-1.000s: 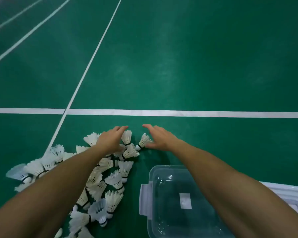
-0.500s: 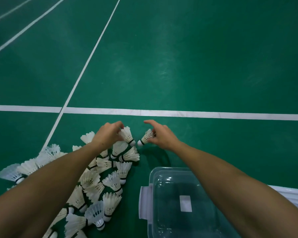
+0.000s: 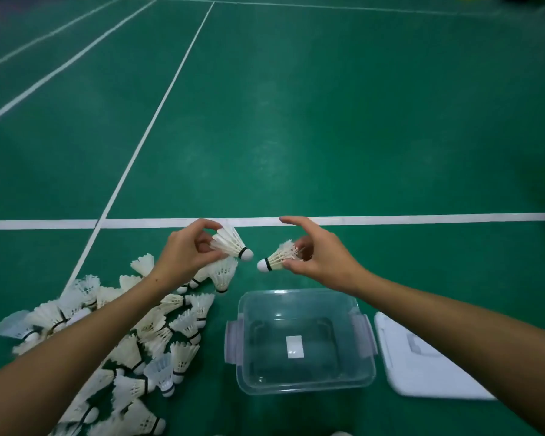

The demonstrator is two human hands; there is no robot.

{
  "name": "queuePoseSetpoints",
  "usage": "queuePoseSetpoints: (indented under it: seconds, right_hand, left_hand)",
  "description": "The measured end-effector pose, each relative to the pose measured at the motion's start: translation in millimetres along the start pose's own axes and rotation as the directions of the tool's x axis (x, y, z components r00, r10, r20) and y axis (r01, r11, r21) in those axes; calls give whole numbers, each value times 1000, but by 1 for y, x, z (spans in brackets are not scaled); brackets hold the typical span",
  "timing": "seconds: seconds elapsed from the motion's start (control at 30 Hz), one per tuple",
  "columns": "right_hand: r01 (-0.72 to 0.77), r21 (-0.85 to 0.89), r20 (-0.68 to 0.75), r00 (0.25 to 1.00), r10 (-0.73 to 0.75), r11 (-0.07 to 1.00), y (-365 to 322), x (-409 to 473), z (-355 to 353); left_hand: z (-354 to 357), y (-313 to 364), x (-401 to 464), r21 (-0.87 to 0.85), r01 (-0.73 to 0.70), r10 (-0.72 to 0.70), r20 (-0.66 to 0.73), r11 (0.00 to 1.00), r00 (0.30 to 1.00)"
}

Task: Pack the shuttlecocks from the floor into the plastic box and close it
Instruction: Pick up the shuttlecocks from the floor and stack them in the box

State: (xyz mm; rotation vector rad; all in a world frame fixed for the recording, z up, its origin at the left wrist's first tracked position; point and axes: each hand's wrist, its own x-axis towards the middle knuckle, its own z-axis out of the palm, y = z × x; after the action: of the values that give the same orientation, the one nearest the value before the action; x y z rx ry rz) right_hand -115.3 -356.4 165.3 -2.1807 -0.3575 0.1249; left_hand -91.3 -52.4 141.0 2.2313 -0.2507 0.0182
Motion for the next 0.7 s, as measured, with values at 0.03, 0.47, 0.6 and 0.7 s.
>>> queuePoseSetpoints:
  seconds: [0.03, 0.47, 0.6, 0.7]
  right_hand:
    - [-20, 23, -9, 1000, 20, 1000, 3, -14, 4]
    - [-303, -94, 322, 892, 317, 948, 109, -81, 113]
    - [-374, -134, 433, 811, 394, 917, 121, -74, 135]
    - [-471, -92, 493, 744, 451, 877, 124, -69, 146]
  left_hand:
    - [2, 7, -5, -11, -7, 8, 2, 1000, 1000]
    - [17, -15, -58, 9, -11, 10, 38, 1000, 999]
    - [19, -14, -67, 16, -30, 28, 71, 999, 997]
    - [25, -11, -67, 7, -53, 52, 122, 999, 991]
